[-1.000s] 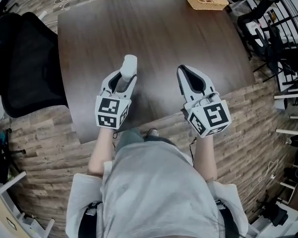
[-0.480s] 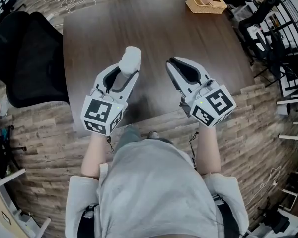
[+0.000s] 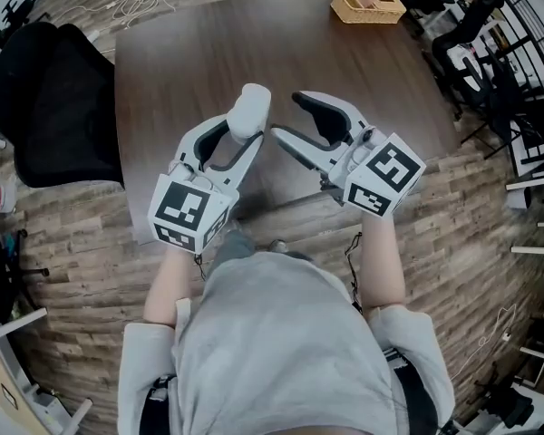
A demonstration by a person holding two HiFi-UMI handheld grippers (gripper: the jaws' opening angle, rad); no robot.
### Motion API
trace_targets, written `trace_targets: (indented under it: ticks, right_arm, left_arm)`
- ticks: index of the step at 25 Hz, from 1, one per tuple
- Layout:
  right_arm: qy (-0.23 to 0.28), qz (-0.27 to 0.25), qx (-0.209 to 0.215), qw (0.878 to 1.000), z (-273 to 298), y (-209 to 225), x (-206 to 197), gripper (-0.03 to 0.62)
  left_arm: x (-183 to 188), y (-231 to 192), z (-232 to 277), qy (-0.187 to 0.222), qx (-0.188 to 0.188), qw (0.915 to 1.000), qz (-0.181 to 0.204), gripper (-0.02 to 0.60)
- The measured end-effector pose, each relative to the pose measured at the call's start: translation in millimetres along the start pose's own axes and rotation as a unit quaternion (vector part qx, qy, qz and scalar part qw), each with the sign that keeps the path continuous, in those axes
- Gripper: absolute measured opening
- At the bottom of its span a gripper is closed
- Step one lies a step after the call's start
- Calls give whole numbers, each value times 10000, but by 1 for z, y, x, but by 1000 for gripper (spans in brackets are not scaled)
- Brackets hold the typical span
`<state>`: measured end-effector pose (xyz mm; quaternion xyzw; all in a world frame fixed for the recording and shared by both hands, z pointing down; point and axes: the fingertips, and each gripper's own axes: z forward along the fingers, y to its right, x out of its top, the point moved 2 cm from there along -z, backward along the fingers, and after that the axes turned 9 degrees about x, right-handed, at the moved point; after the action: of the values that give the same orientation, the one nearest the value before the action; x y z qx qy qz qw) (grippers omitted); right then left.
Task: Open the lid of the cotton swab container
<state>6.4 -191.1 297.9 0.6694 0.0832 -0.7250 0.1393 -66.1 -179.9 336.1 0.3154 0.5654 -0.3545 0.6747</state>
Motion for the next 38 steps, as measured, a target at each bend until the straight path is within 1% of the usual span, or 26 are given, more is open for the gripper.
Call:
trace_targets:
  ticks: [3,9,15,20,23,27,30,32,35,38]
  right_arm:
    - [-48,-91,156,9998,2,-12,1,245]
    - [-30,-123,168,9998,5,-18,0,273]
    - [-42,-215,202,9996,9,-21,1,273]
    - [-243,-419,201,9986,9,-21,0,273]
    - [-334,-521,202,9979,9,-21,1,273]
    - [-182,-294,261,9991,8,-19,5,273]
    - [-102,-208,201,9995,8,-17,6,273]
    - [-8,-148,181,9997,8,-16,8,273]
    - [92,-144,172,9997,8,-17,12,273]
    - [45,-164,176,9997,8,-17,12,273]
  left_arm:
    - [5,10,-1,17,-7,10000,72,190]
    - [9,26,-1,18,-28,9999,100,190]
    - [10,31,-3,22,-24,9999,164,190]
    - [9,31,-3,-47,61,9988,483,190]
    - [10,31,-2,-50,62,9983,583,189]
    - [15,31,-3,1,55,9978,666,189]
    - [16,30,-1,54,77,9978,649,189]
    - [19,28,-1,189,178,9972,700,190]
    - [23,28,-1,346,380,9945,914,190]
    - [23,29,0,333,334,9955,823,190]
